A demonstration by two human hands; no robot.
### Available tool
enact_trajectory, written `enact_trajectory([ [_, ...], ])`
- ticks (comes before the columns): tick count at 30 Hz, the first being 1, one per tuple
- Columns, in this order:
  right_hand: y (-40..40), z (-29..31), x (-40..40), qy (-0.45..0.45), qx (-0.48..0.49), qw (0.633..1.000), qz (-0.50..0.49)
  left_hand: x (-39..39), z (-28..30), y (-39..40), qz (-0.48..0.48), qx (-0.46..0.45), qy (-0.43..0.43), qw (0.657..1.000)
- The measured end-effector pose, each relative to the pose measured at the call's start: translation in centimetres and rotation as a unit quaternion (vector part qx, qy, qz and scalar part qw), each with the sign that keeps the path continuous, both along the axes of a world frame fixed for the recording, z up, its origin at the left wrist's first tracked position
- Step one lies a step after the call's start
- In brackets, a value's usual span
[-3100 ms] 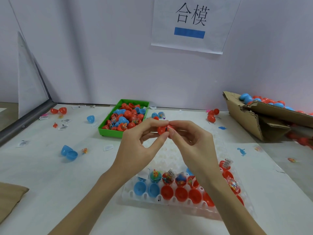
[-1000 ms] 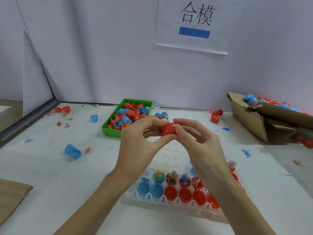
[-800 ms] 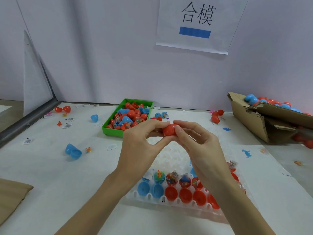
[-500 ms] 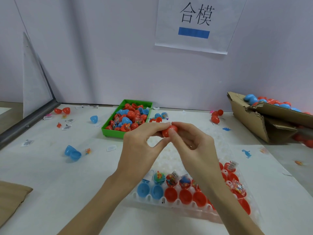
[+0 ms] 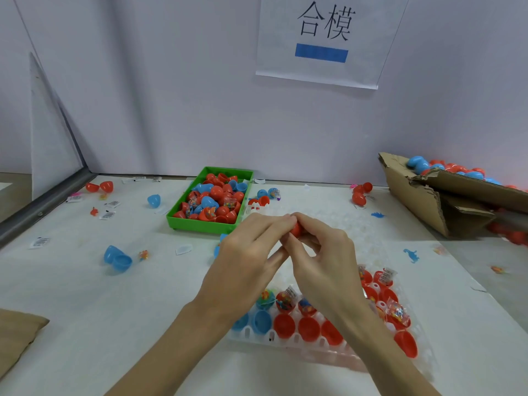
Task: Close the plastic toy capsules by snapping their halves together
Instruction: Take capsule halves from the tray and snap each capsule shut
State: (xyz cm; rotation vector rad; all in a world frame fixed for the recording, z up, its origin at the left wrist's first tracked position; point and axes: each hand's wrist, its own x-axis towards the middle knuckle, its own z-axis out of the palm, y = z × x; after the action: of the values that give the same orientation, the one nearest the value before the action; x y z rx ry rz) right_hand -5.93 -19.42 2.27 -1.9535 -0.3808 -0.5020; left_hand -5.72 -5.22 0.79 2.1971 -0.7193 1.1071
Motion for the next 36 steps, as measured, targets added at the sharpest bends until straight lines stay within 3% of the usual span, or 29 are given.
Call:
enact_trajectory([
  [7,0.1,0.3,0.1,-0.010,0.021,0.999,0.043,-0.2,0.2,0.1,0.016,-0.009,-0.005,1.000],
  [11,0.3,0.7,0.2,0.042,0.071,0.993,0.086,-0.2,0.4,0.3,0.042,0.040,-0.041,0.997],
  [17,0.0,0.2,0.5,0.090,0.062,0.992,0.064,-0.2,-0.1,0.3,0.037,0.082,-0.039,0.995],
  [21,0.2,0.2,0.1,0.050,-0.007,0.998,0.032,-0.1,-0.4,0.1,0.015,0.079,-0.039,0.996],
  [28,0.1,0.1,-0.1,0.004,-0.034,0.999,0.003,0.0,-0.5,-0.2,-0.004,0.032,-0.036,0.999],
  [33,0.3,0.2,-0.1,0.033,0.073,0.994,0.069,-0.3,0.4,-0.6,-0.020,-0.112,0.043,0.993],
  [36,0.1,0.7,0.2,0.138,0.229,0.942,0.202,-0.1,0.8,-0.1,-0.008,-0.118,0.059,0.991],
])
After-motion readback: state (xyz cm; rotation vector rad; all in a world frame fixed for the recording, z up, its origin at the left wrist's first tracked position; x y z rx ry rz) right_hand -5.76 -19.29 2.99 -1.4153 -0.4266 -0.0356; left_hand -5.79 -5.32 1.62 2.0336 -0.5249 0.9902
